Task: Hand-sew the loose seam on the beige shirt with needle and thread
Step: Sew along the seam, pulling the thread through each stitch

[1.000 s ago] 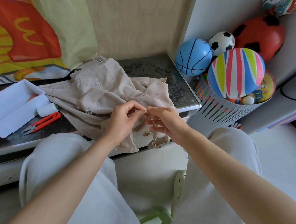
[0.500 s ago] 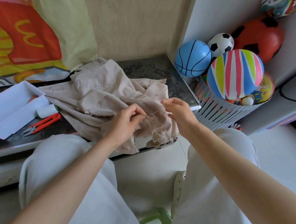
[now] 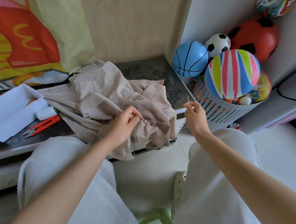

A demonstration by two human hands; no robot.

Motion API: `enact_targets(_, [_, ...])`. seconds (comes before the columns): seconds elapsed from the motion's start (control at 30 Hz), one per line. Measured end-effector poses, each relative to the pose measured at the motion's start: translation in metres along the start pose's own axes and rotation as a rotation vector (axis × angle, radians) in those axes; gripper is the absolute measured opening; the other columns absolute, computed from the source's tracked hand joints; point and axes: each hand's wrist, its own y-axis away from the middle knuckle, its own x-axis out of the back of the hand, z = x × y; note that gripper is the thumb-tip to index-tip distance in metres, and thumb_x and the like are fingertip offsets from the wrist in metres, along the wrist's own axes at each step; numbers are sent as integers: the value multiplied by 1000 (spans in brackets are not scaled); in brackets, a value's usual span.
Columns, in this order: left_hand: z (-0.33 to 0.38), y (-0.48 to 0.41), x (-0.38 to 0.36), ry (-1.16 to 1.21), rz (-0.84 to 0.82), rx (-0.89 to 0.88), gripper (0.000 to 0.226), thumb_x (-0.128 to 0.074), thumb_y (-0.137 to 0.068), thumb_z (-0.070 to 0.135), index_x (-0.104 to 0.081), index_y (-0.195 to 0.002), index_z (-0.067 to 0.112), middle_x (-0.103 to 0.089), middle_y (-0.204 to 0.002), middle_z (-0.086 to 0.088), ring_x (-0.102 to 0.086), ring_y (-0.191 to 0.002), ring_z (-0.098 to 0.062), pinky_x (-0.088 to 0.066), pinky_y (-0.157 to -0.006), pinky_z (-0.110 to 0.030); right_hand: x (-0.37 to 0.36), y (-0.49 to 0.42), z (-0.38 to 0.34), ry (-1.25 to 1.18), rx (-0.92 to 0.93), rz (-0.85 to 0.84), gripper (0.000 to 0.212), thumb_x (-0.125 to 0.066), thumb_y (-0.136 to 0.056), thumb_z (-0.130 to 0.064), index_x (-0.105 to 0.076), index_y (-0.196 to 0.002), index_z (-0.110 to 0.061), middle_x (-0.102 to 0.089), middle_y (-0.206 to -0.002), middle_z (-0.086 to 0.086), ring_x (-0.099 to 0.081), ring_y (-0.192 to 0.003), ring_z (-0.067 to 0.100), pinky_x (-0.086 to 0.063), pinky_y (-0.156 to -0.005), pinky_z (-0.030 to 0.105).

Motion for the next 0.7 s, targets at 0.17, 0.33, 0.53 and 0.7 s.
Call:
enact_targets(0.17, [-6,-1,3,-36,16,27,21,-46,-96,1,-52,-81,15,-49,-57,11,-44,-50,2,-33,-54,-12,14,-6,16,147,26,56,19,-35,-101,-18,-53,-106,-14,-50,-74,-8,-35,-51,8,-30,-42,17])
enact_targets(0.33, [-12,-4,4,-61,37,61,19,-47,-96,5,-52,-81,16,-48,-63,2,-41,-59,-11,-34,-60,-25,26,-7,35,337,67,97,26,-32,-102,-20,-51,-116,-9,-61,-111,2,-44,-59,8,-38,-57,28])
enact_targets(0.53, [-7,-2,2,-50,-10,50,15,-47,-96,3,-53,-85,10,-49,-62,1,-40,-52,0,-33,-56,-14,14,11,17,258,102,-93,19,-45,-99,-26,-52,-108,-11,-61,-93,-2,-54,-71,11,-43,-57,21])
enact_targets(0.7, [-2,0,-1,-5,-49,15,13,-46,-96,0,-52,-86,6,-49,-61,1,-42,-51,3,-34,-54,-10,-25,35,-19,104,41,-552,16,-58,-93,-10,-62,-105,-1,-56,-71,-3,-46,-36,-5,-33,-40,6])
